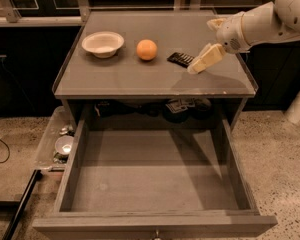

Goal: Place rxbar chocolate into top drawer

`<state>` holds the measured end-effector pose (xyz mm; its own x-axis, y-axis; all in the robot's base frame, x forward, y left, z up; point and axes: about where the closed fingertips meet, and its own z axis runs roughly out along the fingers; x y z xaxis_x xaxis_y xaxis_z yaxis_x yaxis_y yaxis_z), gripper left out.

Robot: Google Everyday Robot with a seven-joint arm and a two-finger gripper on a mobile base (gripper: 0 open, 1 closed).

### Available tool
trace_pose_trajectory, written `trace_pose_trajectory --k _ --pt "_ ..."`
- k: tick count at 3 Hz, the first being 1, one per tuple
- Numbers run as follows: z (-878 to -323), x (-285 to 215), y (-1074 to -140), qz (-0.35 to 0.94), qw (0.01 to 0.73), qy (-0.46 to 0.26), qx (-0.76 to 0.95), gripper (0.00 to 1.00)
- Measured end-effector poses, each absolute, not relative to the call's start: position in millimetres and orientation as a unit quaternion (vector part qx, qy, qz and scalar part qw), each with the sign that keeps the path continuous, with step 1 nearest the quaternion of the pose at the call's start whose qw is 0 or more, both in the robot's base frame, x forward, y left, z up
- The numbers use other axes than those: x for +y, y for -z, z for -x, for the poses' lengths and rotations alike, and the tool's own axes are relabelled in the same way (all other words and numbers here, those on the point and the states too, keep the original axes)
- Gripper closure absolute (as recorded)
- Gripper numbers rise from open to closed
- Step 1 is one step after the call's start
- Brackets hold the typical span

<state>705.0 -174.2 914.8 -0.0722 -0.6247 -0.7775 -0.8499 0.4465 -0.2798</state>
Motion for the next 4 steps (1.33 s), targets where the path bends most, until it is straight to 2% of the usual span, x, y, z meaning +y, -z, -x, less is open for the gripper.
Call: trace_pose_trajectory --k 3,4 --pt "-748.7 -191.3 -892.7 0.442 0.469 -0.142 0.752 0.0" --pt "-757.8 -197.6 -878.9 0.424 0.471 -0.169 0.755 0.0"
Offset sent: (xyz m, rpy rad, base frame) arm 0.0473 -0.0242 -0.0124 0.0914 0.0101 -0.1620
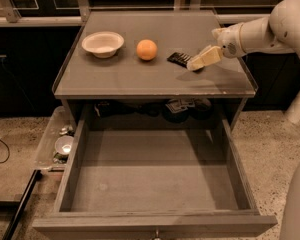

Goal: Place rxbar chocolate into top drawer

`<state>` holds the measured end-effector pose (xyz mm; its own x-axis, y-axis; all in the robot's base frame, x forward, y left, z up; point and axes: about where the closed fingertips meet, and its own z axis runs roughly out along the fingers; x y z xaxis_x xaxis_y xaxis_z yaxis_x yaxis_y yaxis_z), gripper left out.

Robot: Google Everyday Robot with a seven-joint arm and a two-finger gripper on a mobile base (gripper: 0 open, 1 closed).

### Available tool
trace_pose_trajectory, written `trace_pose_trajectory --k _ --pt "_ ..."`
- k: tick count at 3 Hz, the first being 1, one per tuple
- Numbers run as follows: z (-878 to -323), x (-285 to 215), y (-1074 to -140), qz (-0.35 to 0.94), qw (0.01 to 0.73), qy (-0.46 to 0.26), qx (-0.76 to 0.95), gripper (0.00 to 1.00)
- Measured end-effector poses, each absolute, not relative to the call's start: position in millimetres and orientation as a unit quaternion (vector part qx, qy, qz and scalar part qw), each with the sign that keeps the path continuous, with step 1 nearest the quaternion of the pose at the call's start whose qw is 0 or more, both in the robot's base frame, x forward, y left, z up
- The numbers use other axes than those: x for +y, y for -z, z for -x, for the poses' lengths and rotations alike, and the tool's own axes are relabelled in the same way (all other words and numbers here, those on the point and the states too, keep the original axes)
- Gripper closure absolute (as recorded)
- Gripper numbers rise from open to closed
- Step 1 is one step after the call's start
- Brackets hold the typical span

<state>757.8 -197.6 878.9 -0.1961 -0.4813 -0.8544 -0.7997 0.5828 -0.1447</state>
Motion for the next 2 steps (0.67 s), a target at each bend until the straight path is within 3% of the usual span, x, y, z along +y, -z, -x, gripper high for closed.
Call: trace_pose_trajectory --k 2 --pt "-770.4 -175.0 -850.8 0.422 0.458 -0.225 0.749 0.0"
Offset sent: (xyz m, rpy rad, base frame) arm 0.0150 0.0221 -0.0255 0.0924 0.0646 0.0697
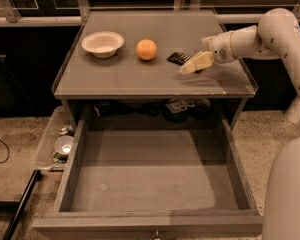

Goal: Place rxbar chocolate into top drawer

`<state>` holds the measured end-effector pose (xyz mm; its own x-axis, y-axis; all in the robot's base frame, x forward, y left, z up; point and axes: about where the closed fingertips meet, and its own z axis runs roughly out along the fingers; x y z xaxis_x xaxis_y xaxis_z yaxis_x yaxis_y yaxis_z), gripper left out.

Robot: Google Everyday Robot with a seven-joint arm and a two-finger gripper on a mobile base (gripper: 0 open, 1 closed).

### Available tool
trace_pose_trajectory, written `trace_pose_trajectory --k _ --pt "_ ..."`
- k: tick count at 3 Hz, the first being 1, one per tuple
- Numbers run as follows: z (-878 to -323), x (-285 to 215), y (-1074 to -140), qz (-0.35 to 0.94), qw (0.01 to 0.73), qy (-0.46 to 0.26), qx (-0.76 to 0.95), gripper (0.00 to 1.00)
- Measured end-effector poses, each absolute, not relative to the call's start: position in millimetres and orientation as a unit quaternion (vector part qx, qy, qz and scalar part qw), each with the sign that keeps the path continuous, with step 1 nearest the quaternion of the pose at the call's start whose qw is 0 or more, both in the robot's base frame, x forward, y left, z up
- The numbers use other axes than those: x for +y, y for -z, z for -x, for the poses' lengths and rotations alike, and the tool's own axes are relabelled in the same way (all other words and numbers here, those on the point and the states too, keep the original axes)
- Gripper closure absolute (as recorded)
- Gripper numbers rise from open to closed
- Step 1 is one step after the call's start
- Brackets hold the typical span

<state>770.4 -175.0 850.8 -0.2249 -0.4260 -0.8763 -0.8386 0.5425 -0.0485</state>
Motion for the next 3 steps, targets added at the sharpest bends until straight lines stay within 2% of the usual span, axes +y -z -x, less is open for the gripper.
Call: trace_pose_trajectory --k 1,3 --pt "-770.4 -175.0 -850.8 0.422 0.458 -0.225 0.749 0.0" --pt "-770.4 -174.9 -850.7 0.422 0.458 -0.225 0.749 0.43"
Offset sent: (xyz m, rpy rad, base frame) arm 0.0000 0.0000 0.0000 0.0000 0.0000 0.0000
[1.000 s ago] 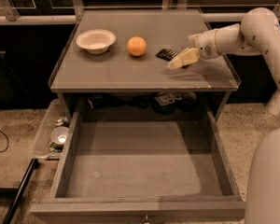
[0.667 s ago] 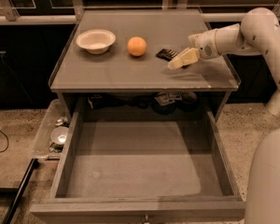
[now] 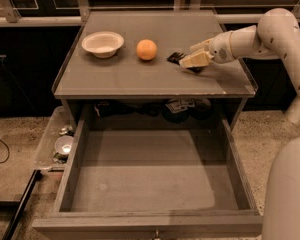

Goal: Place rxbar chocolate into top drawer

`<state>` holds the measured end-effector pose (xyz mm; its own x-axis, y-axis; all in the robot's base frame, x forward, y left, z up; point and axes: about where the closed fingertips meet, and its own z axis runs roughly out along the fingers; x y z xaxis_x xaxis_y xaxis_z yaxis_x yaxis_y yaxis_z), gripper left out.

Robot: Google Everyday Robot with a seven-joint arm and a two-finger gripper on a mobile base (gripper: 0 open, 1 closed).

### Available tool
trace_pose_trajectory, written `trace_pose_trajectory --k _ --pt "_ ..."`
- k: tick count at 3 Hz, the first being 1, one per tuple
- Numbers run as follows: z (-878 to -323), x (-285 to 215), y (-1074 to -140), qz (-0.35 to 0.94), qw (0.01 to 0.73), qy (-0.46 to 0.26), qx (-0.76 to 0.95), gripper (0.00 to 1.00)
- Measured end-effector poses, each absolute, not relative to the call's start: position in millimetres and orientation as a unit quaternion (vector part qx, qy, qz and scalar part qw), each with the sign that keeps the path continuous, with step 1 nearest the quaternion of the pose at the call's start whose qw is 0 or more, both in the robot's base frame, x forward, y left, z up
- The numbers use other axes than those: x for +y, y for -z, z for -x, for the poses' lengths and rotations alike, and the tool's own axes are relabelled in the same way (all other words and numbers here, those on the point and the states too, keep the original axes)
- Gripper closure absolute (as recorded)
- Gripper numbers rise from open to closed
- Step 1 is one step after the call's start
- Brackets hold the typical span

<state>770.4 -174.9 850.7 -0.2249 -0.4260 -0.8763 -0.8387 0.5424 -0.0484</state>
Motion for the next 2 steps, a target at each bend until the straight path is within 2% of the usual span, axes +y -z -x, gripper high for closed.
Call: trace_pose_trajectory --k 1,2 --pt "-770.4 -174.9 -850.7 0.422 0.458 -0.225 0.749 0.66" --pt "-770.4 -174.9 -850.7 0.422 0.458 -0.225 0.749 0.62"
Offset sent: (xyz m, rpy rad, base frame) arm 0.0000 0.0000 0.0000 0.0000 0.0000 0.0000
